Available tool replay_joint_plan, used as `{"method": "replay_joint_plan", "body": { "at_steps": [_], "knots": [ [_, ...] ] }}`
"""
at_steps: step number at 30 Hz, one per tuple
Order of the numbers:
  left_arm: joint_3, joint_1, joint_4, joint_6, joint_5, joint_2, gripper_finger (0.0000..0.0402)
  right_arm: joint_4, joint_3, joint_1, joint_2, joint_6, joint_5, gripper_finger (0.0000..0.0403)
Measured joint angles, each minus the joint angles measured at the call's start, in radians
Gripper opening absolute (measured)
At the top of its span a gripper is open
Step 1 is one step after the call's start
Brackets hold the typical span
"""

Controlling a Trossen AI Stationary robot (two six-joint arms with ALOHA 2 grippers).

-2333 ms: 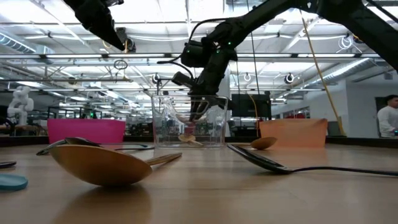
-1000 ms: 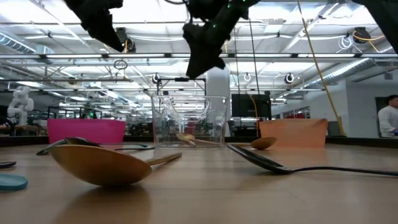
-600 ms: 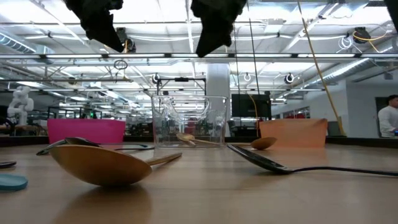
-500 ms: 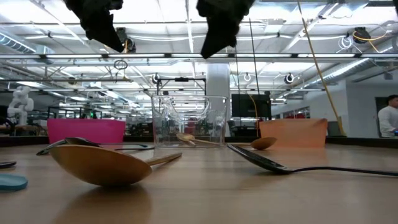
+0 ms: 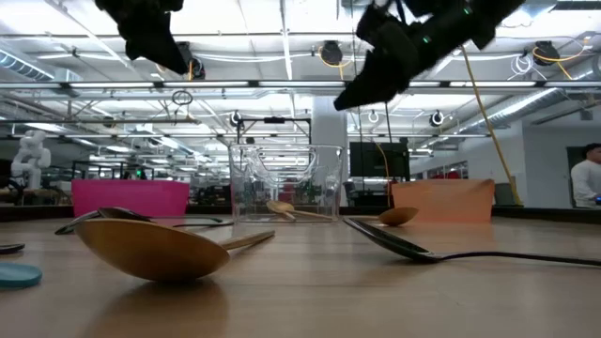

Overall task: Sort silverware by color (type)
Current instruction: Put the blue spoon into the red bin

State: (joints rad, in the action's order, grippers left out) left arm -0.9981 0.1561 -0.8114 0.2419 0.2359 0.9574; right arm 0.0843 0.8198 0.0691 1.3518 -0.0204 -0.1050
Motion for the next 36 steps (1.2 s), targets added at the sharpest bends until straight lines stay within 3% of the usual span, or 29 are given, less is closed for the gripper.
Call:
{"method": "replay_joint_plan", "body": {
  "at_steps": [4,9,19,29,36],
  "knots": [
    [0.000,-0.040,0.005,0.062,0.001,0.018,0.0069,0.108,-0.093,-0.020,-0.004,0.016,-0.019,0.0091],
    [0.000,-0.097,0.031,0.086,0.002,0.070,0.0069,0.069,-0.113,-0.039,0.010,0.122,-0.109,0.0091],
    [0.000,-0.155,0.097,0.038,0.002,0.157,0.0069,0.023,-0.113,-0.102,0.010,0.131,-0.105,0.0091],
    [0.000,-0.320,-0.060,0.402,-0.026,0.247,0.0069,0.016,-0.113,-0.124,0.010,0.115,-0.109,0.0091],
    [0.000,-0.408,-0.062,0.492,-0.026,0.386,0.0069,0.018,-0.112,-0.127,0.010,0.105,-0.108,0.0091]
  ]
}}
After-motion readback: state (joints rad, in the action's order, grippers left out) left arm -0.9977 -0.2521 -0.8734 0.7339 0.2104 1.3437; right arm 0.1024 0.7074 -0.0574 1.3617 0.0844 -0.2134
